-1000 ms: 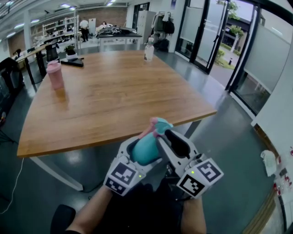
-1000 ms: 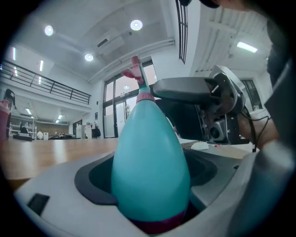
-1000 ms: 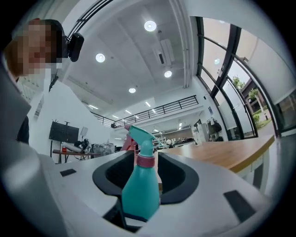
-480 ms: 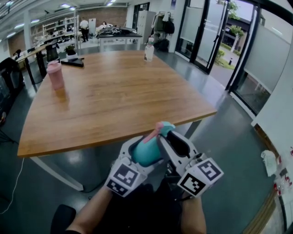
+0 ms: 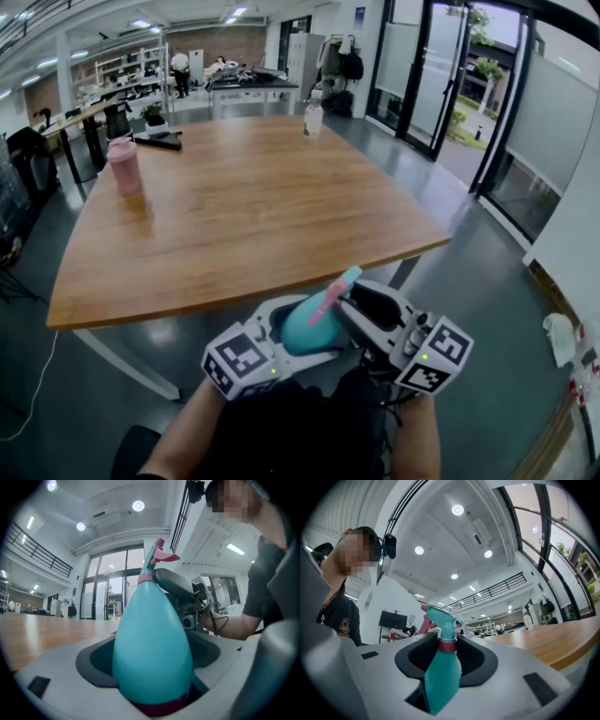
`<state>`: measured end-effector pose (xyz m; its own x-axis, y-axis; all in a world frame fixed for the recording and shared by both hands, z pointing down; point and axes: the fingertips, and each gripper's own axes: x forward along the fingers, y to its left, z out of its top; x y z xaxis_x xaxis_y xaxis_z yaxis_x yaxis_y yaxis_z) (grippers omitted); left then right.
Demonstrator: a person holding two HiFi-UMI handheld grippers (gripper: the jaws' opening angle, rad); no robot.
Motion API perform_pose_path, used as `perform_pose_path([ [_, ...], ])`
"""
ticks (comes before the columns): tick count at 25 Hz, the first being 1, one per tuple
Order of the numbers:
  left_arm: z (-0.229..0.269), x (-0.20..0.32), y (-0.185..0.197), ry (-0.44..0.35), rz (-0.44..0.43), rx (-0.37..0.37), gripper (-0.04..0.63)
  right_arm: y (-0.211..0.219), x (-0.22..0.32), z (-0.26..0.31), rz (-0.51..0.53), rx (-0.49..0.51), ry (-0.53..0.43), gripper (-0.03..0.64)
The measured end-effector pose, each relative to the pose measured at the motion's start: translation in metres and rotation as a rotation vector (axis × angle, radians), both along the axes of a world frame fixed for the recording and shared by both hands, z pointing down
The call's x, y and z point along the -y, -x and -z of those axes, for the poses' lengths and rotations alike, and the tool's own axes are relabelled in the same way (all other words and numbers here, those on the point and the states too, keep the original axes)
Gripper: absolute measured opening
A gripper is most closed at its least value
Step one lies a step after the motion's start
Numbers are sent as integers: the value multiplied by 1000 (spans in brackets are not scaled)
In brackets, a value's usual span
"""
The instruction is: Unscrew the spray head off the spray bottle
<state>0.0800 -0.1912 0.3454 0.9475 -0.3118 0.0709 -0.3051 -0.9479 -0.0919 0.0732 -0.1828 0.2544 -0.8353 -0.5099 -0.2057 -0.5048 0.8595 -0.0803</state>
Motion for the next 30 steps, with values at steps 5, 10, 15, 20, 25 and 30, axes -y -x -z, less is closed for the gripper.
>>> perform_pose_path([
  [5, 0, -17, -2, 20, -110, -18, 431, 2, -15, 1, 157, -21, -39, 135],
  [10, 1, -35, -4, 19, -204, -45, 431, 0, -31, 2, 279, 0, -67, 135],
  [15, 0, -38, -4, 14, -235, -58, 431, -1, -35, 3, 302, 12, -85, 138],
  [20, 7, -10, 1, -4, -54, -75, 431, -6, -17, 2, 131, -16, -72, 141],
  [25, 11, 17, 11, -51, 165, -65, 431, -17, -12, 10, -18, 4, -54, 141],
  [30, 8, 36, 19, -34, 324, -58, 431, -12, -23, 24, -106, 66, -22, 141],
])
